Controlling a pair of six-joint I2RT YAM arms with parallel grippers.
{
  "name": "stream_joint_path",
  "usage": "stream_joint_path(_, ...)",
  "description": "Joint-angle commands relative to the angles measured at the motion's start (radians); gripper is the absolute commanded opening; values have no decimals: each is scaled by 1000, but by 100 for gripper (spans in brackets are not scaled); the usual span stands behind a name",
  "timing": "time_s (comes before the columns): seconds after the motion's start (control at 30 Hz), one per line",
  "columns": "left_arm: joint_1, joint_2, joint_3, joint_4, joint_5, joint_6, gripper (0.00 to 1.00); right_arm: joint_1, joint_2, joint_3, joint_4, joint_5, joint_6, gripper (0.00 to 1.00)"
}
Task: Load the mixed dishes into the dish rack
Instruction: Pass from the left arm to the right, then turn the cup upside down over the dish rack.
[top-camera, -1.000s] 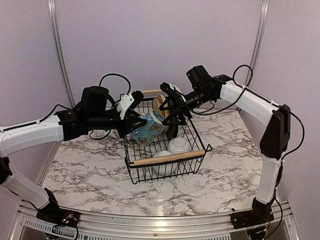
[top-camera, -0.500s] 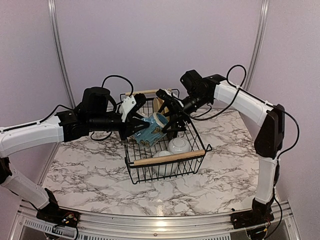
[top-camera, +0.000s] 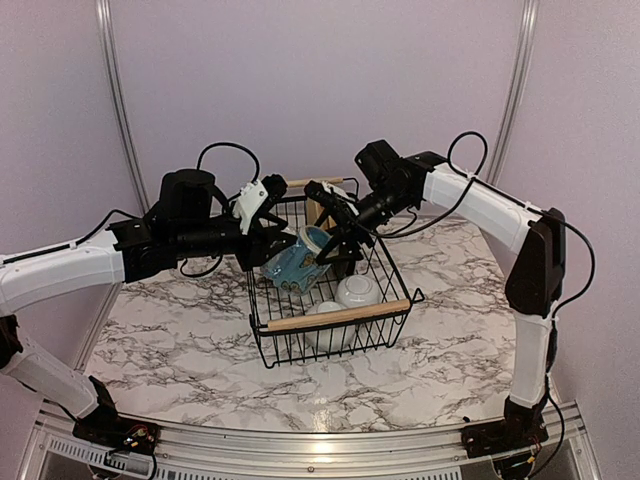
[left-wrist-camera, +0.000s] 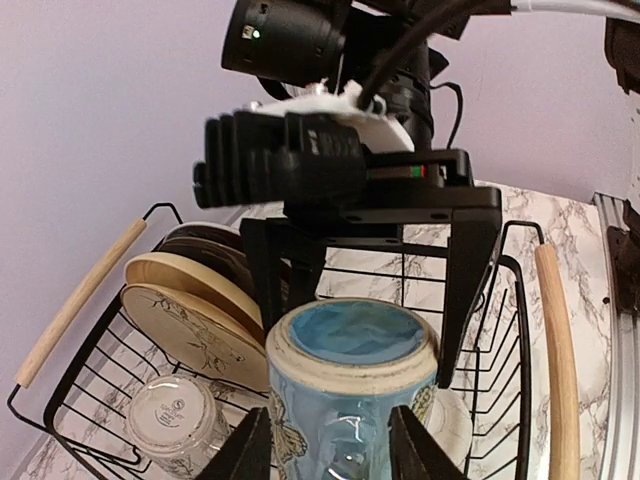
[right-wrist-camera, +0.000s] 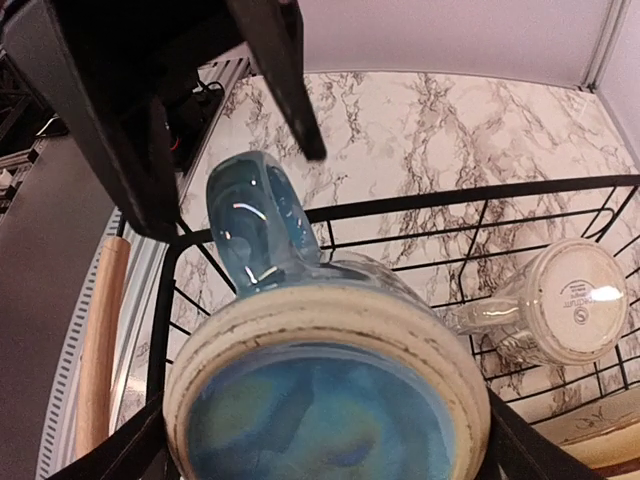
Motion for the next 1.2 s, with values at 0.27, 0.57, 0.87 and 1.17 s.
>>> stream_joint_path(0.27, -2, -341, -52, -31, -244, -186, 65, 106, -39, 37, 45, 361, 50, 35)
stream_joint_path(0.57, -2, -554, -165, -55, -319, -256, 65, 141, 89, 180, 53, 363, 88, 27)
stream_joint_path(0.87, -2, -610, -162, -109, -348, -293, 65, 194, 152, 198, 22, 415, 65, 28)
stream_joint_path(1.17, -1, -600, -180, -106, -349, -291, 65, 203, 185, 182, -22, 392, 30, 29)
